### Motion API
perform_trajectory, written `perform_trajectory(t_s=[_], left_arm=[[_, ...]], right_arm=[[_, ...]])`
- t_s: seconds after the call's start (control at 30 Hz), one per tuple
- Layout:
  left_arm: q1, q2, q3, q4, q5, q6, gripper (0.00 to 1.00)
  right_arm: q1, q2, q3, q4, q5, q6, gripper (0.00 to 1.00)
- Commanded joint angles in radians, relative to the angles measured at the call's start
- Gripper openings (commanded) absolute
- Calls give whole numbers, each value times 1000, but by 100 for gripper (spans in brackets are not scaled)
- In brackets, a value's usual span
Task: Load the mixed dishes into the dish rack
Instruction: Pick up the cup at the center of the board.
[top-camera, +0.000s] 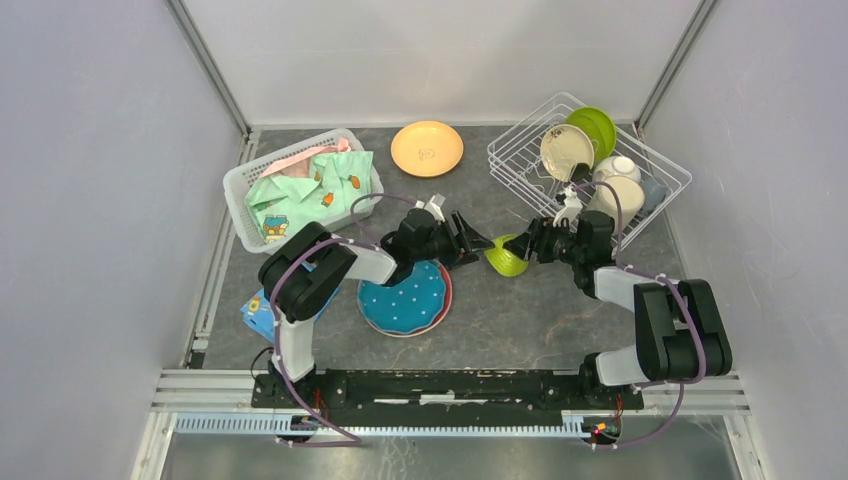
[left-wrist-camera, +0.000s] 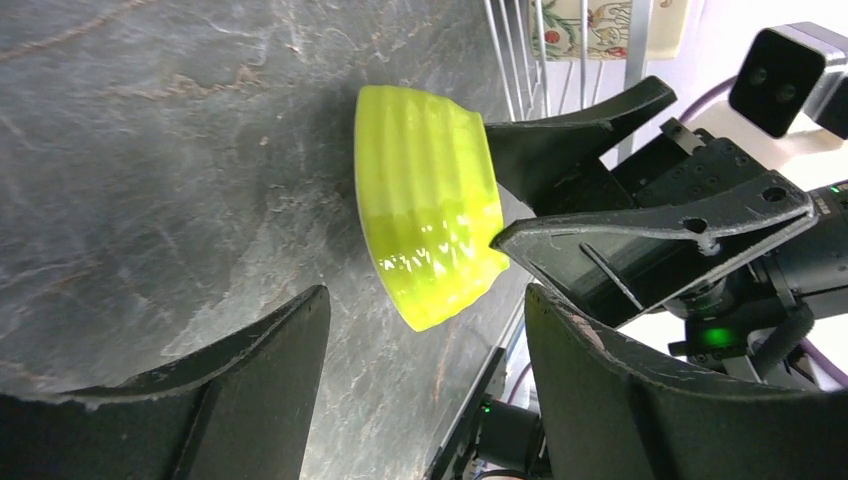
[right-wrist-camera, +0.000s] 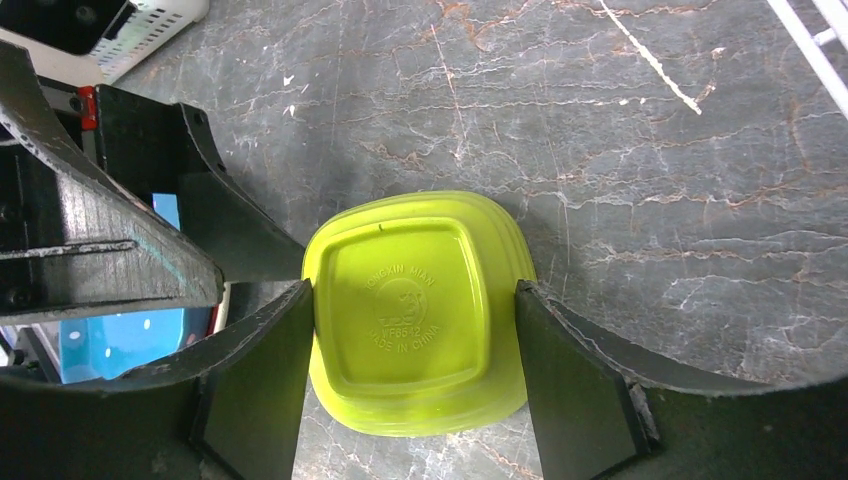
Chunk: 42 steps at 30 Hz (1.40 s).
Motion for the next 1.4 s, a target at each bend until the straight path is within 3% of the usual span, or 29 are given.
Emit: perform_trajectory(t_s=[0.0,0.17,0.6,0.87,0.93,1.07,1.2,1.3,1.37], left_arm=[[-21,23,37,113,-14,-62,78],[-33,43,30,180,-36,-89,76],[-35,103,13,464,-10,-216,50],[-35,98,23,522,29,-222,48],[-35,98,27,531,38,-220,42],[-35,111,29,568,58,-228,19],[-33,120,32,616,102,-243,3],[-32,111,32,633,143,-226,2],[-29,102,37,629,176,-210,2]], right_arm=[[-9,30,-43,-29,-31,65,55],[-17,46,-65,34,-60,113,55],[-17,-8,-92,91,-83,157,55],[-18,-86,-94,116,-117,171,55],[-17,-94,-95,112,-124,161,55],[-17,-108,-99,91,-118,122,55],[-24,-142,-72,2,-110,-8,61],[-37,-187,0,-125,-79,-138,70],[-38,-226,42,-164,-95,-220,82]])
